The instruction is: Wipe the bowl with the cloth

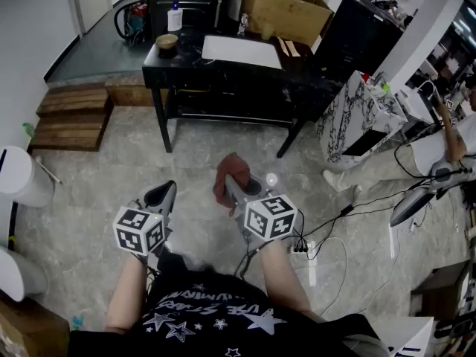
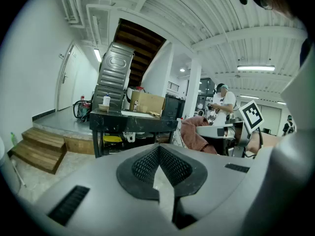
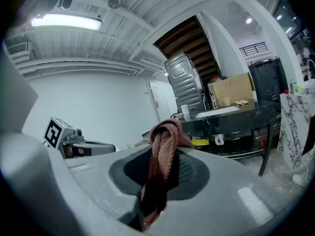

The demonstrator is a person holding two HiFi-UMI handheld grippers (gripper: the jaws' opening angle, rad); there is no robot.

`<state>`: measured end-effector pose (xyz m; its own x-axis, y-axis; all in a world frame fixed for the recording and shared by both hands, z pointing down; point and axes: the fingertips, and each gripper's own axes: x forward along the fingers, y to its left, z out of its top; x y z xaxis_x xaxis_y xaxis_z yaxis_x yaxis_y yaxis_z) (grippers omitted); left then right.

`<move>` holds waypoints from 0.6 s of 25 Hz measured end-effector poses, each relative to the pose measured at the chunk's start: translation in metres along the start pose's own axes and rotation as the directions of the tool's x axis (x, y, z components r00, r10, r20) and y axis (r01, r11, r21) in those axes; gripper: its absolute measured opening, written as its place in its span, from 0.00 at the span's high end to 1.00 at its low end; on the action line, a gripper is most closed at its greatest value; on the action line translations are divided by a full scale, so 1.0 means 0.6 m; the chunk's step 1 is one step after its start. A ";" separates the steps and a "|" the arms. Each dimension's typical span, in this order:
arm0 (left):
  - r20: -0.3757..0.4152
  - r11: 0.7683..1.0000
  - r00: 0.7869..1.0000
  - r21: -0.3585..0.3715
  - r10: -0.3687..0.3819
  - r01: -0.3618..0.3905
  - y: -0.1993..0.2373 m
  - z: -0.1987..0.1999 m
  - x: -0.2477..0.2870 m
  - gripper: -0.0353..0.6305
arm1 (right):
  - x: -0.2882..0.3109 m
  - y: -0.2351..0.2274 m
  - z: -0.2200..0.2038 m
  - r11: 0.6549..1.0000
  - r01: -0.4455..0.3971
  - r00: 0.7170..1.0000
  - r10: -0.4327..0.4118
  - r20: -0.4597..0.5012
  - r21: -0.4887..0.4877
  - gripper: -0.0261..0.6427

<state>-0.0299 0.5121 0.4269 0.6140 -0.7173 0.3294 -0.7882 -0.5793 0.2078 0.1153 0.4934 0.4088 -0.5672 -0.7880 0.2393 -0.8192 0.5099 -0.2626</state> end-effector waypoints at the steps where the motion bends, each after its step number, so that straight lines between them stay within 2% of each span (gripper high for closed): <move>1: -0.006 1.000 1.000 0.000 0.000 0.000 -0.001 -0.002 0.003 0.94 | -0.001 -0.001 0.002 1.000 0.001 1.000 -0.001 0.003 -0.001 0.86; 15: -0.027 0.999 0.999 -0.022 0.030 -0.030 -0.037 -0.019 0.008 0.94 | -0.036 -0.027 -0.002 0.999 -0.028 0.999 0.028 -0.021 -0.039 0.86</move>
<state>-0.0099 0.5258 0.4341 0.5889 -0.7233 0.3605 -0.8072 -0.5487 0.2178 0.1406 0.5024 0.4093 -0.5913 -0.7662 0.2517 -0.8054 0.5452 -0.2325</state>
